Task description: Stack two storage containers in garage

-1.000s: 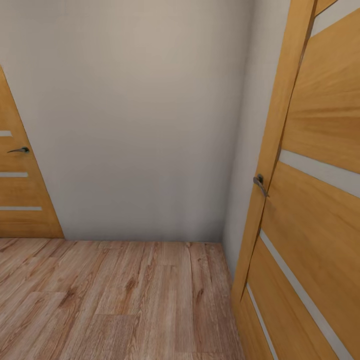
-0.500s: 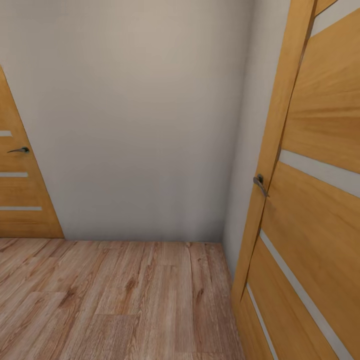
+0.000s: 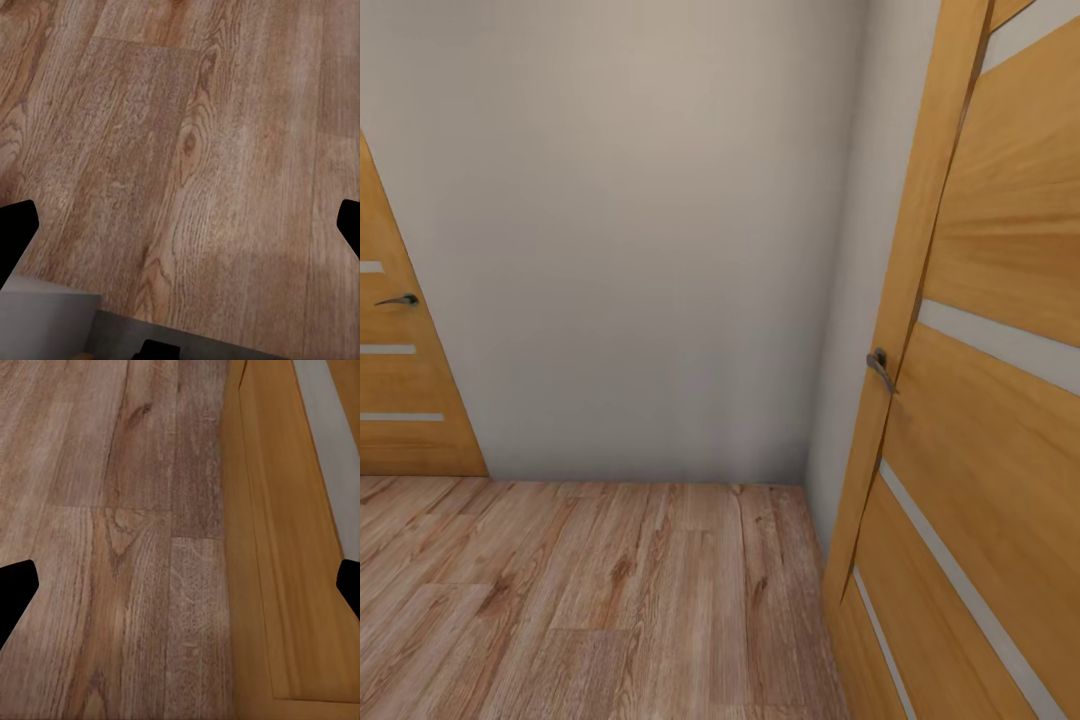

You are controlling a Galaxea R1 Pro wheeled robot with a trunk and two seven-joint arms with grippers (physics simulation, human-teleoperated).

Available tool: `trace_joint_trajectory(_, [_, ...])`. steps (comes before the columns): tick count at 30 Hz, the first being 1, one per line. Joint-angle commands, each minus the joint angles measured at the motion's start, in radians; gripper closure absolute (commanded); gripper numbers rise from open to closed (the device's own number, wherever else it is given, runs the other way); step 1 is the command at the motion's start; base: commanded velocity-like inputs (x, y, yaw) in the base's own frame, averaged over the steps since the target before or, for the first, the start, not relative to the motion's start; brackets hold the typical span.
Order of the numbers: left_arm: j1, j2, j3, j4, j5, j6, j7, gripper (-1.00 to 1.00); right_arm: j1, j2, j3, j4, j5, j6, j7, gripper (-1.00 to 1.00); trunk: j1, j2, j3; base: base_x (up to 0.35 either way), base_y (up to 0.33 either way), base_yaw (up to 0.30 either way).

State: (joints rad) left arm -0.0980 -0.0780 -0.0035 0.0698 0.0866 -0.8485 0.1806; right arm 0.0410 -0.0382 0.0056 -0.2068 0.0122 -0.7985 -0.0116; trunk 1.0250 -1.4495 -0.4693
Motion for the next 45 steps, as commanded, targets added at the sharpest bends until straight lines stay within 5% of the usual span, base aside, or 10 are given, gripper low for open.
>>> trace_joint_trajectory(1, [-0.002, 0.0, -0.001, 0.004, 0.009, -0.006, -0.005, -1.0, 0.001, 0.0, 0.0, -0.002, 0.001, -0.001, -0.001, -1.0, 0.0, -0.001, -0.001, 0.0, 0.0, 0.0])
trace_joint_trajectory(45, [-0.002, 0.0, -0.001, 0.004, 0.007, -0.007, -0.001, -1.0, 0.001, 0.0, 0.001, 0.0, -0.006, 0.002, -0.001, -1.0, 0.0, -0.001, -0.001, 0.0, 0.0, 0.0])
